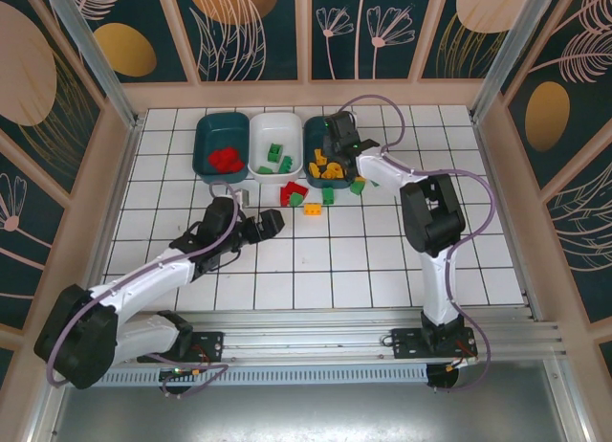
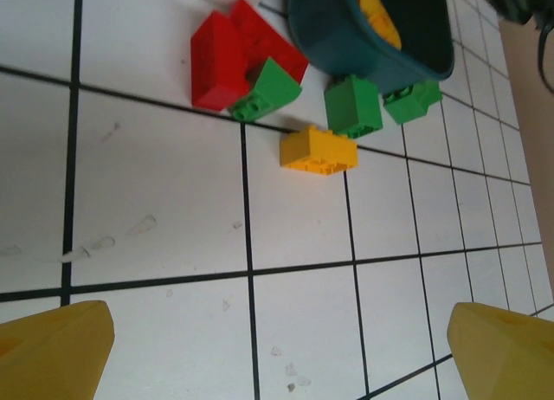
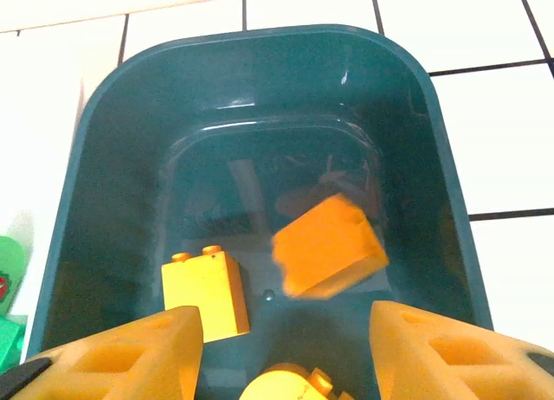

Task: Sort the legos into containers by color

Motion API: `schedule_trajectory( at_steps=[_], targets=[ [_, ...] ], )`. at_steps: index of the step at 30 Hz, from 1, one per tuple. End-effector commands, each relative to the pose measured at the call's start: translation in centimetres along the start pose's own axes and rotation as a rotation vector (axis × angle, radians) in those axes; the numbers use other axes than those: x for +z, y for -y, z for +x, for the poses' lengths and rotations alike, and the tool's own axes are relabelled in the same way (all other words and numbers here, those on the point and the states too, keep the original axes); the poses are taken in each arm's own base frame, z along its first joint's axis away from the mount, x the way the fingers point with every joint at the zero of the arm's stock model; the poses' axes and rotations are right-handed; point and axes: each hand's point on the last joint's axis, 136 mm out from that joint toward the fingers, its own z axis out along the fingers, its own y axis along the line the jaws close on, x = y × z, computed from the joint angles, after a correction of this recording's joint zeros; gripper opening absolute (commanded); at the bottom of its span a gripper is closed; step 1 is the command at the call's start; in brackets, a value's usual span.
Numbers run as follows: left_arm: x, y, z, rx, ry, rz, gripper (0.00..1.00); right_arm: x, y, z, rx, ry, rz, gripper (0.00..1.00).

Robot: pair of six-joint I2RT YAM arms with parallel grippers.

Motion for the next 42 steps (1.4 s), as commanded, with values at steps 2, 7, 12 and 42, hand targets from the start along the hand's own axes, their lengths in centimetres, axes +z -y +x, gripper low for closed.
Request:
schedule_trajectory(
  at_steps=[2, 7, 12, 42],
  targets=[
    [-1.7, 0.4, -2.3, 0.048, 0.093, -0.041, 0.99, -5.7, -0.1, -3.0, -0.007, 0.096, -0.039, 0.56],
    [-3.2, -1.3, -3.3, 0.057, 0.173, -0.128, 0.99, -9.7, -2.6, 2.5, -0.106, 0.053, -0.178, 0.57],
    [-3.7, -2.5, -2.8, 0.036, 0.191, -0.147, 0.99, -10.7, -5.1, 8.5, -0.235, -0.042, -0.32, 0.61],
    [-4.0, -3.7, -1.1, -0.01, 0.168, -0.137, 0.99, -10.7, -9.4, 19.0, -0.471, -0.289, -0.514, 0.63]
  ],
)
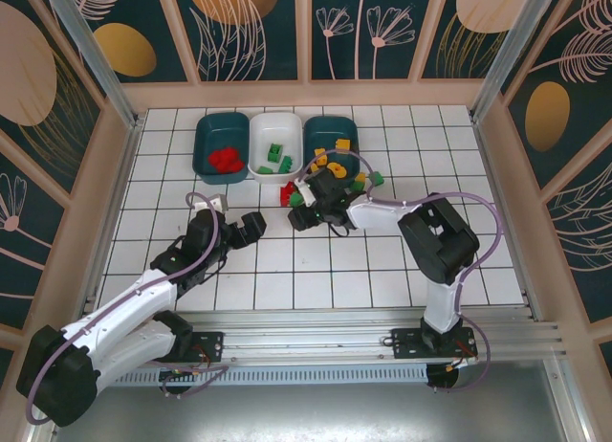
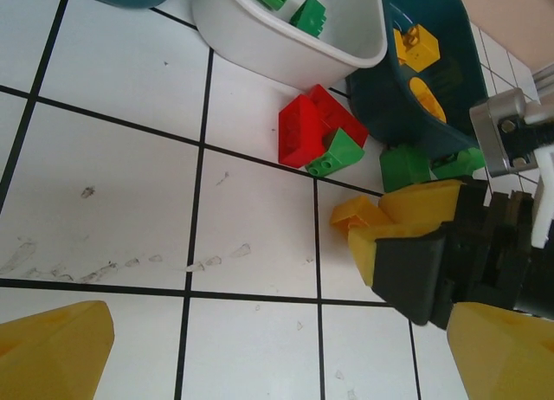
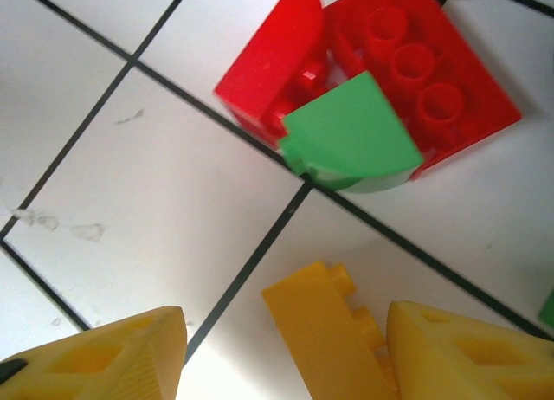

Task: Sort the legos into containers by color

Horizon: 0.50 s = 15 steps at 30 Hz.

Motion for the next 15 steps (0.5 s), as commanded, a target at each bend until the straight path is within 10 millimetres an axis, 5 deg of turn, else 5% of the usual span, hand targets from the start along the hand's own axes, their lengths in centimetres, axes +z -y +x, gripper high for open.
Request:
schedule_trajectory(
  at_steps=[1, 8, 15],
  targets=[
    [0.0, -0.7, 0.4, -0.016, -0.006, -0.017, 0.99, -1.7, -0.9, 0.1, 0.0, 0.002, -0.004, 0.62],
    [0.1, -0.5, 0.4, -0.021, -0.012, -0.011, 0.99, -1.4, 0.7, -1.8, -0.006, 0.049, 0.104, 0.64],
    [-0.3, -0.9, 0.3, -0.021, 0.002, -0.021, 0.98, 1.0, 1.2, -0.2, -0.021, -0.014, 0.147, 0.64]
  ],
)
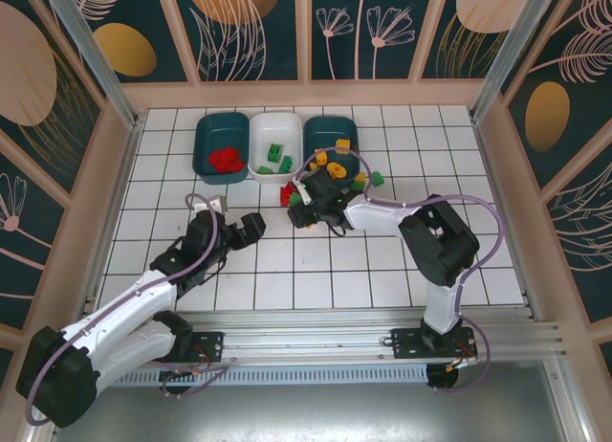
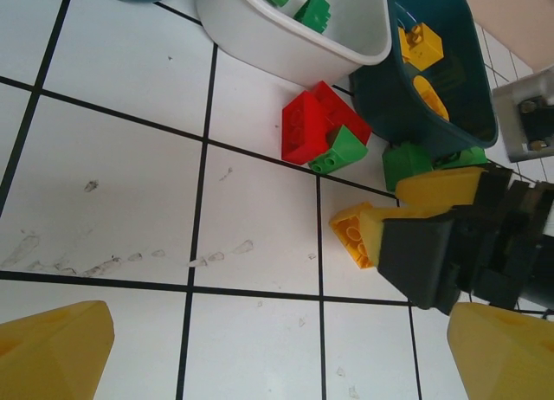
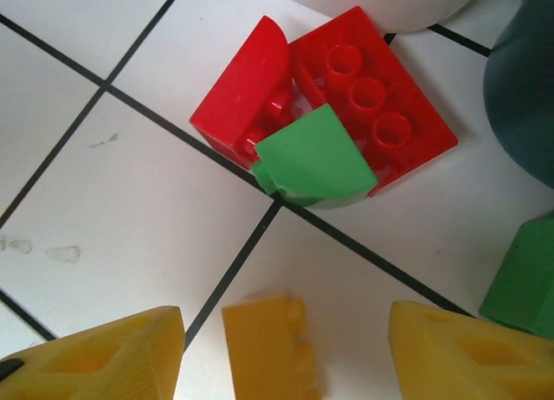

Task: Sort the legos into containers by color

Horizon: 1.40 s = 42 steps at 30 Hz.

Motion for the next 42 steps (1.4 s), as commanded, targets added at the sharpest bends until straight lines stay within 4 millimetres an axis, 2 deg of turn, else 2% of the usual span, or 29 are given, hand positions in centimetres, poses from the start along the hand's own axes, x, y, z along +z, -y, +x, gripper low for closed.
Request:
schedule_trajectory(
  at_steps=[1, 6, 9, 11, 13, 16, 18, 20, 23, 24, 25, 27, 33, 35, 38, 40, 42],
  targets=[
    [-0.3, -0.9, 0.2, -0.012, 0.005, -0.021, 0.99, 1.3, 0.0, 0.9, -0.014, -0.032, 0.039, 0.63],
    [-0.2, -0.9, 0.2, -0.012, 0.004, -0.024, 0.98, 2.0, 0.0, 1.5, -0.015, -0.048, 0.046, 0.52],
    [-0.2, -0.9, 0.2, -0.01, 0.005, -0.028, 0.98, 1.6, 0.1, 1.2, -0.013, -0.037, 0.051, 0.34],
    [-0.1, -1.0, 0.2, -0.01, 0.003, -0.033, 0.98, 0.7, 0.0, 0.1, -0.003, 0.0, 0.051, 0.23],
    [0.0, -1.0, 0.3, -0.008, 0.0, -0.033, 0.99, -0.7, 0.0, -1.5, 0.007, 0.05, 0.051, 0.2],
    [0.1, -1.0, 0.3, -0.006, -0.005, -0.036, 0.99, -3.7, 0.7, -5.1, 0.03, 0.156, 0.068, 0.18],
    [0.3, -0.9, 0.3, -0.005, -0.008, -0.036, 0.99, -5.6, 2.8, -7.6, 0.075, 0.229, 0.107, 0.18],
    [0.5, -0.8, 0.5, -0.005, -0.022, -0.03, 0.98, -6.7, 6.2, -9.7, 0.154, 0.287, 0.156, 0.18],
    [1.1, -0.5, 1.0, -0.009, -0.056, -0.021, 0.99, -5.9, 11.2, -10.8, 0.259, 0.288, 0.217, 0.18],
    [1.3, -0.5, 1.3, -0.009, -0.072, -0.022, 0.99, -5.1, 12.1, -10.8, 0.276, 0.275, 0.231, 0.18],
    [1.6, -0.3, 1.6, -0.008, -0.089, -0.018, 0.99, -4.6, 14.0, -10.9, 0.302, 0.264, 0.254, 0.18],
    [2.1, -0.3, 2.1, -0.003, -0.123, -0.023, 0.99, -3.1, 15.8, -11.3, 0.319, 0.245, 0.271, 0.18],
    [2.9, -0.1, 3.0, 0.009, -0.188, -0.025, 0.99, 0.8, 18.6, -11.6, 0.338, 0.172, 0.301, 0.2],
    [3.0, 0.0, 3.0, 0.014, -0.192, -0.027, 0.98, 1.4, 18.8, -11.7, 0.344, 0.159, 0.297, 0.23],
    [3.1, -0.1, 3.0, 0.021, -0.193, -0.032, 0.98, 1.4, 18.9, -12.1, 0.353, 0.161, 0.296, 0.33],
    [3.2, 0.0, 2.9, 0.026, -0.194, -0.032, 0.98, 0.8, 18.9, -12.6, 0.356, 0.174, 0.302, 0.37],
    [3.2, 0.1, 2.8, 0.03, -0.195, -0.033, 0.98, -0.4, 19.1, -13.3, 0.365, 0.194, 0.324, 0.47]
  ],
)
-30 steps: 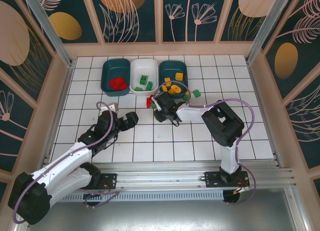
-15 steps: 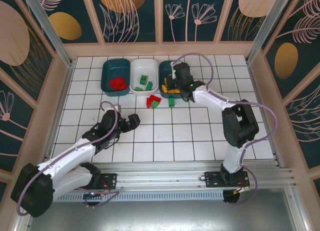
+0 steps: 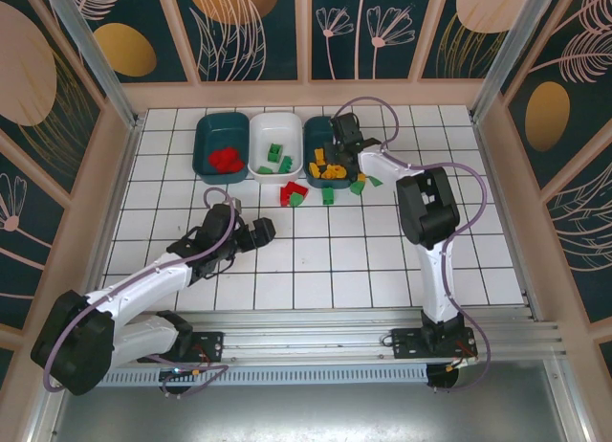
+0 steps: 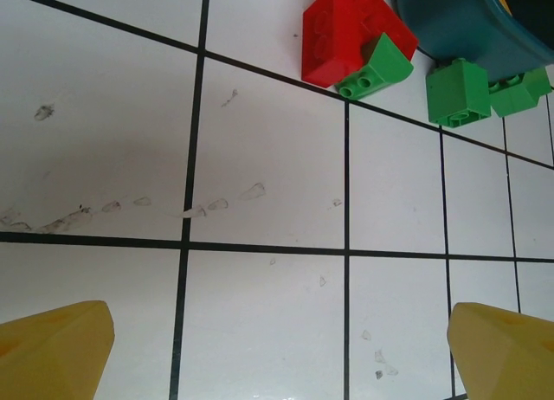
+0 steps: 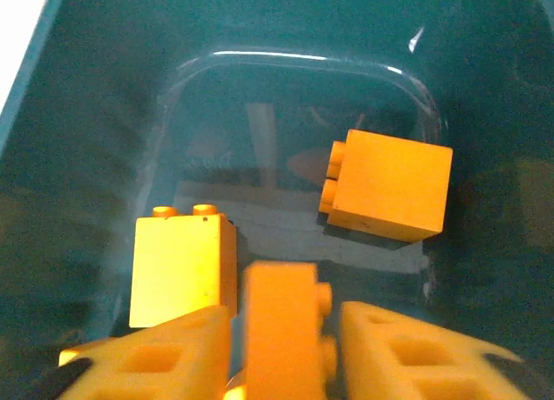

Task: Sort the legos into containers by color

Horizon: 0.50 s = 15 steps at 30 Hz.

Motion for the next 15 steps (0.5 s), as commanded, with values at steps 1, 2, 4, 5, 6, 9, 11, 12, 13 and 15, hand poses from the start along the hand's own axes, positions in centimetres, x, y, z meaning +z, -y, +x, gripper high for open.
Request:
schedule_trajectory(
  at_steps=[1, 2, 4, 5, 6, 9, 11, 12, 13, 15],
  targets=[
    [0.0, 0.8, -0.7, 0.026, -0.001, 0.015, 0.98, -3.3, 0.1, -4.0, 0.033, 0.093, 0.018, 0.5],
    [0.0, 0.9, -0.8, 0.029, 0.0, 0.016, 0.99, -4.1, 0.2, -4.4, 0.039, 0.111, 0.019, 0.51],
    [0.0, 1.1, -1.0, 0.031, 0.004, 0.015, 0.98, -6.0, 0.4, -4.9, 0.047, 0.147, 0.029, 0.52],
    [0.0, 1.2, -1.1, 0.034, 0.006, 0.018, 0.99, -6.9, 0.6, -4.7, 0.051, 0.164, 0.036, 0.52],
    [0.0, 1.2, -1.2, 0.035, 0.009, 0.019, 0.98, -7.6, 1.0, -4.4, 0.059, 0.174, 0.046, 0.52],
    [0.1, 1.2, -1.1, 0.036, 0.008, 0.022, 0.99, -9.2, 3.0, -1.8, 0.094, 0.174, 0.082, 0.52],
    [0.3, 1.1, -0.9, 0.032, 0.005, 0.026, 0.99, -9.9, 3.9, 0.5, 0.101, 0.16, 0.079, 0.52],
    [0.3, 1.0, -0.8, 0.032, 0.002, 0.027, 0.99, -10.1, 4.1, 1.9, 0.089, 0.146, 0.063, 0.54],
    [0.5, 0.9, -0.6, 0.034, -0.003, 0.026, 0.98, -10.3, 4.2, 3.3, 0.071, 0.134, 0.054, 0.56],
    [0.7, 0.9, -0.4, 0.037, -0.009, 0.027, 0.99, -10.4, 4.5, 5.6, 0.034, 0.106, 0.041, 0.61]
  ],
)
